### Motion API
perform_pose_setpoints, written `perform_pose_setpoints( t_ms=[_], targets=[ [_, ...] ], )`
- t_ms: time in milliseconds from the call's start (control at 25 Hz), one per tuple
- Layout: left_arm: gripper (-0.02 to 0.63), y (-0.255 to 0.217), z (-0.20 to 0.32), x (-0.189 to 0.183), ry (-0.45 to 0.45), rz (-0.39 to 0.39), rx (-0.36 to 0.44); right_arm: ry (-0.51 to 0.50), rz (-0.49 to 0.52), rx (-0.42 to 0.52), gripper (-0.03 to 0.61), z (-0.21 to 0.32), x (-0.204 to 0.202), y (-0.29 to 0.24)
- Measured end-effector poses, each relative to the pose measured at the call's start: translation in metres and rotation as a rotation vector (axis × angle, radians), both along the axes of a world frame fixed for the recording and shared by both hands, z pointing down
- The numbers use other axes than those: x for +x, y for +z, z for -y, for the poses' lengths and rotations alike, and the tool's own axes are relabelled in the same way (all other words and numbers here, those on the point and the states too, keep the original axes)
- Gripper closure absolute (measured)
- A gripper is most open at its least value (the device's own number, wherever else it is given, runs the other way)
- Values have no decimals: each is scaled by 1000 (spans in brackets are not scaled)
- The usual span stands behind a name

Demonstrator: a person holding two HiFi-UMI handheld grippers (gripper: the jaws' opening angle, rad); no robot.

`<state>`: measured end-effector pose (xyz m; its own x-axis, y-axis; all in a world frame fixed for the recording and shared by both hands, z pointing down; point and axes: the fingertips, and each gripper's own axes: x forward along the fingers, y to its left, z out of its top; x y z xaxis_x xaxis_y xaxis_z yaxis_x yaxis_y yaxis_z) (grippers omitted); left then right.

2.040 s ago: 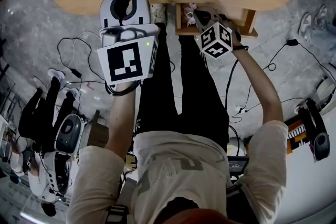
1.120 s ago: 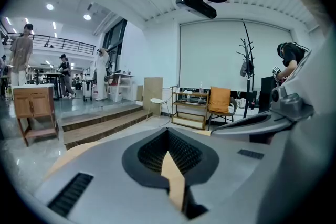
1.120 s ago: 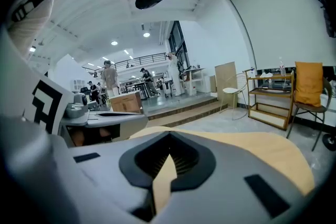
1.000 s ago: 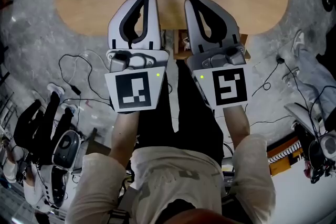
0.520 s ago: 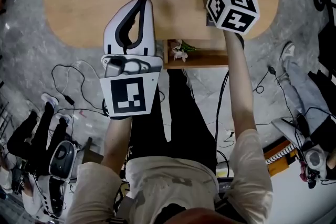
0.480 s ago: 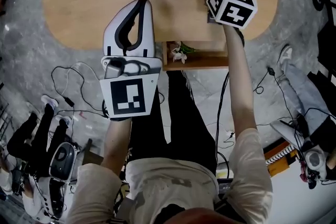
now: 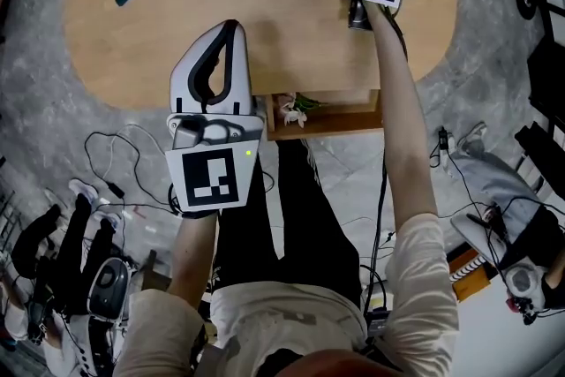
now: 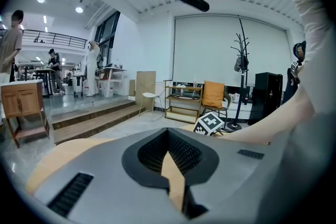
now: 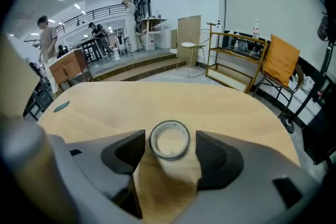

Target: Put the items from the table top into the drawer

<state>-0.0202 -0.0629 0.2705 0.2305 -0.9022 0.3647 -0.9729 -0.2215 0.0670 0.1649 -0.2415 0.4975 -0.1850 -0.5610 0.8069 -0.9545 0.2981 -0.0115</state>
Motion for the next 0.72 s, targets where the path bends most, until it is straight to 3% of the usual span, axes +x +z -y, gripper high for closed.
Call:
perform_pose_setpoints(
  t_ms=[400, 600, 720],
  targets=[
    [607, 5, 2, -3, 4, 6, -3, 3, -25, -16, 275, 2, 3, 10],
    [607, 8, 2, -7, -6, 12, -7, 0, -22, -4, 331, 4, 1, 11],
    [607, 7, 8, -6, -11, 12, 1, -24, -23, 54, 334, 9, -2, -5]
  ],
)
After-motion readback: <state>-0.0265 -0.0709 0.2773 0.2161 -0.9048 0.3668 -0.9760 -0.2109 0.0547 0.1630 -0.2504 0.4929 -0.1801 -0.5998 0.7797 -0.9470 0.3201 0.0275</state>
